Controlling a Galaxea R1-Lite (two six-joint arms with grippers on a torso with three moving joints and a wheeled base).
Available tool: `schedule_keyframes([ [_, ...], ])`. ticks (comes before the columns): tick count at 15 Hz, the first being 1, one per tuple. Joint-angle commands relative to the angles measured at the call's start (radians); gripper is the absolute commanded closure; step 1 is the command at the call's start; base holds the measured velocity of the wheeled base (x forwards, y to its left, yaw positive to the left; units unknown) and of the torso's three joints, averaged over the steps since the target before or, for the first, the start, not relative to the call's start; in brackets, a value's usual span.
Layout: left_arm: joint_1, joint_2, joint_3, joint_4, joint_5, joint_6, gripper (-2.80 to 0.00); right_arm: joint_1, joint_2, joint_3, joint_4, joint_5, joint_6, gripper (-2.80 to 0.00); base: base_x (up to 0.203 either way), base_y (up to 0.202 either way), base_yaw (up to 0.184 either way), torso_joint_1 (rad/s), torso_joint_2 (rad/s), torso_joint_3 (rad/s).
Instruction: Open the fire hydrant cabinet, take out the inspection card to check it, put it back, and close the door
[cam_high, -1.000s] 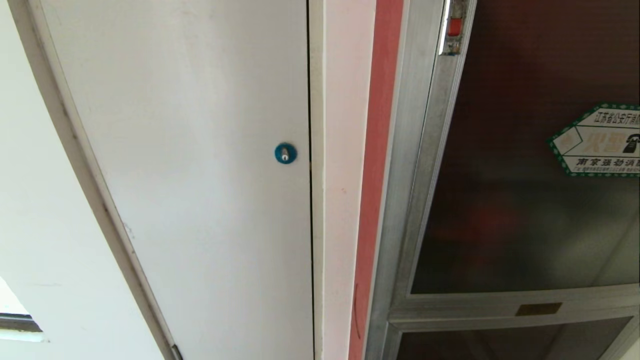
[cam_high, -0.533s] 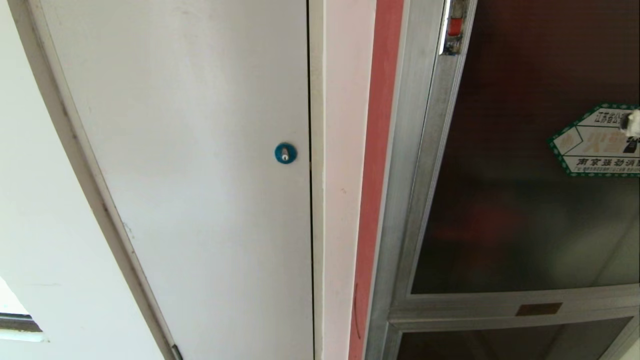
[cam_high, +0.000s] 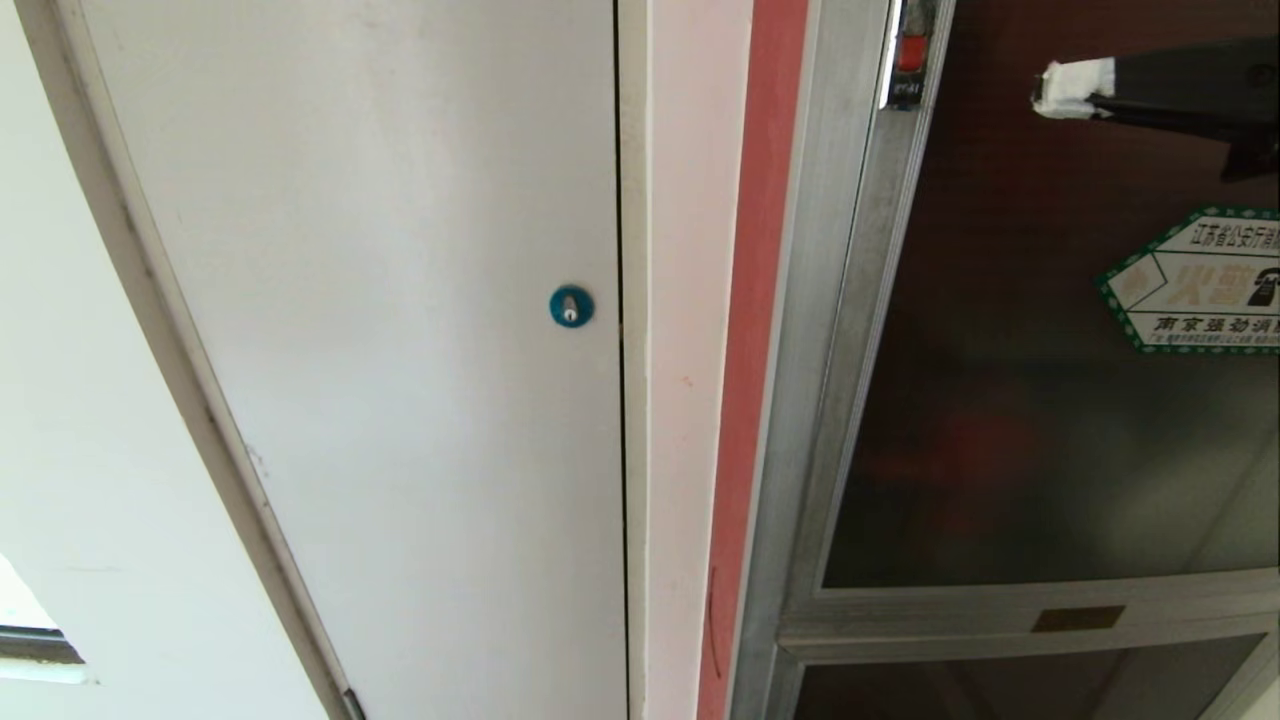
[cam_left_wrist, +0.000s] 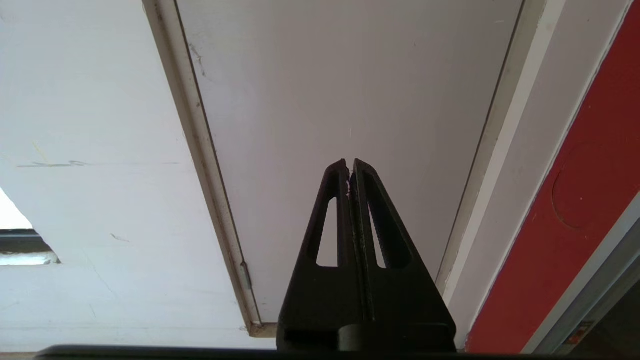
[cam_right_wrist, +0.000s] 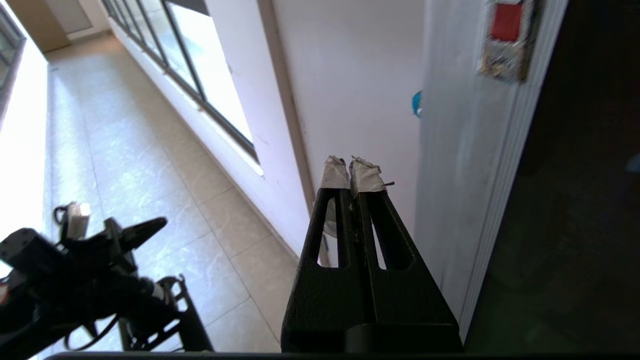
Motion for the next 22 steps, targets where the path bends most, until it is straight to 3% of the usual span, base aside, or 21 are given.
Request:
schedule_keyframes([
  [1,0.0,0.001,0.0,0.0,0.0,0.0,0.0,0.012,0.093,-0.069,0.001,-0.007,0.003,0.0,0.0,0.0,0.0,0.0,0.0,0.0],
  [3,0.0,0.001,0.0,0.0,0.0,0.0,0.0,0.031,0.148,-0.136,0.002,-0.043,0.003,0.0,0.0,0.0,0.0,0.0,0.0,0.0],
  [5,0.0,0.001,0.0,0.0,0.0,0.0,0.0,0.059,0.193,-0.193,0.002,-0.131,0.001,0.0,0.0,0.0,0.0,0.0,0.0,0.0],
  [10,0.0,0.001,0.0,0.0,0.0,0.0,0.0,0.069,0.224,-0.228,0.0,-0.214,-0.003,0.0,0.0,0.0,0.0,0.0,0.0,0.0],
  [22,0.0,0.001,0.0,0.0,0.0,0.0,0.0,0.057,0.227,-0.238,-0.037,-0.282,-0.005,0.0,0.0,0.0,0.0,0.0,0.0,0.0],
])
